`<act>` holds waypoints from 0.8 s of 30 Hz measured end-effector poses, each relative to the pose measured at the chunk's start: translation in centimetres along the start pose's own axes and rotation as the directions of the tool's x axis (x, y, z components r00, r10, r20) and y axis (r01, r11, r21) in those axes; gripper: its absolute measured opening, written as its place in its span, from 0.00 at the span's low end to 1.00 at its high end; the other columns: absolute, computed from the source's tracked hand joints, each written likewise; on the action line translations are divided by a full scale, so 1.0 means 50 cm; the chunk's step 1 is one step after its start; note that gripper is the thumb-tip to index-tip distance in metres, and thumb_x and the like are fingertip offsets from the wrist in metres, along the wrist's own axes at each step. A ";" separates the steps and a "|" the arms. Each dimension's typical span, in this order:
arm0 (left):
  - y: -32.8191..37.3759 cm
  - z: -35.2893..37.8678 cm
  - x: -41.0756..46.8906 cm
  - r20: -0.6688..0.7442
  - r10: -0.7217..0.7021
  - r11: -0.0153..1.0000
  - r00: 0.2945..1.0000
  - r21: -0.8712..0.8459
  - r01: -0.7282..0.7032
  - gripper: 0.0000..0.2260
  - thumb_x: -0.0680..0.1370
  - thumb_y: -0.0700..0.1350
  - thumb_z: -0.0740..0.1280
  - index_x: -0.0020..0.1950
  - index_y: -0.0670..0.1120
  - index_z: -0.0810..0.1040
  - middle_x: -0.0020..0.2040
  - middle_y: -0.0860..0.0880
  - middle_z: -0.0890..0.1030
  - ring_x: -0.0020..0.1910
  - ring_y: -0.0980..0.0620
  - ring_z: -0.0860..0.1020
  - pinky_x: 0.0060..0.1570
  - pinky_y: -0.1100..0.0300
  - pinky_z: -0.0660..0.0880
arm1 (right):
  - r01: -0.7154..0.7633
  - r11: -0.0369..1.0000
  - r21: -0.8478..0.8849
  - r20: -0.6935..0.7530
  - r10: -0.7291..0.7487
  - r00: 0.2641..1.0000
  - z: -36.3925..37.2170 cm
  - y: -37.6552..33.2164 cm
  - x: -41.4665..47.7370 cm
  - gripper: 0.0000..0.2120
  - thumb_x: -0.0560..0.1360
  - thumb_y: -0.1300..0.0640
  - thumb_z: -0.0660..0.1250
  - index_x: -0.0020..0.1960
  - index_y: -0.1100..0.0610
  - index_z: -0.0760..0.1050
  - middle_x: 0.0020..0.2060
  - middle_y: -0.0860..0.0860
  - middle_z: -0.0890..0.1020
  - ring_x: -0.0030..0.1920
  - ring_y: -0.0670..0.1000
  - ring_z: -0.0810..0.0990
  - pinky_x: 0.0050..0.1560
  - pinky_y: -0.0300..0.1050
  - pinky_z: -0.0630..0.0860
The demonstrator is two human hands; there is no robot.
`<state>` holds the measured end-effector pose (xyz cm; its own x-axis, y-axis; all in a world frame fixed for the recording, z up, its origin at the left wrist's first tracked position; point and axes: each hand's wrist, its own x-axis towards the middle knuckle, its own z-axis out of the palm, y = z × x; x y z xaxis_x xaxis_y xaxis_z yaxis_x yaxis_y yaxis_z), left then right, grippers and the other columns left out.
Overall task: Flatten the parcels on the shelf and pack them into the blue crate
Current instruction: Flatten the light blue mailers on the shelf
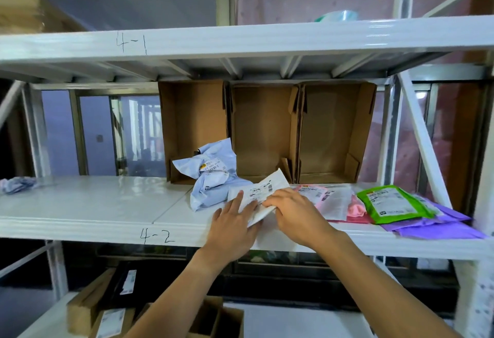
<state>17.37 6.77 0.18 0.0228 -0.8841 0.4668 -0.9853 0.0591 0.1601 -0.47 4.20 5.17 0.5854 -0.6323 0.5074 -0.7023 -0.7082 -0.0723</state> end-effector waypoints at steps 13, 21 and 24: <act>0.153 0.043 0.076 0.054 0.080 0.996 0.995 -0.052 -0.077 0.22 0.83 0.44 0.57 0.77 0.57 0.65 0.79 0.47 0.63 0.73 0.43 0.66 0.68 0.45 0.69 | -0.226 0.968 -0.107 0.007 0.229 0.974 -0.018 0.170 -0.076 0.21 0.84 0.56 0.54 0.76 0.55 0.65 0.74 0.51 0.67 0.75 0.51 0.60 0.72 0.49 0.62; 0.185 0.063 0.125 0.072 0.090 0.980 0.993 -0.182 -0.076 0.21 0.83 0.46 0.56 0.77 0.57 0.68 0.79 0.47 0.64 0.78 0.49 0.60 0.74 0.49 0.62 | -0.279 0.954 -0.105 0.052 0.286 0.957 0.013 0.240 -0.085 0.27 0.81 0.39 0.55 0.75 0.52 0.64 0.74 0.50 0.67 0.74 0.52 0.63 0.72 0.49 0.58; 0.179 0.066 0.127 0.098 0.069 0.967 0.993 -0.250 -0.043 0.22 0.82 0.49 0.58 0.77 0.57 0.68 0.79 0.50 0.63 0.78 0.51 0.60 0.76 0.52 0.59 | -0.301 0.948 -0.107 0.058 0.308 0.950 0.022 0.246 -0.076 0.31 0.80 0.34 0.51 0.76 0.50 0.61 0.76 0.49 0.65 0.76 0.51 0.61 0.75 0.51 0.53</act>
<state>8.13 0.17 1.69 -0.0621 -0.9192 0.3889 -0.9118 0.2107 0.3523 -10.89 -2.47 1.42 0.3631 -0.8367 0.4100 -0.8849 -0.4474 -0.1294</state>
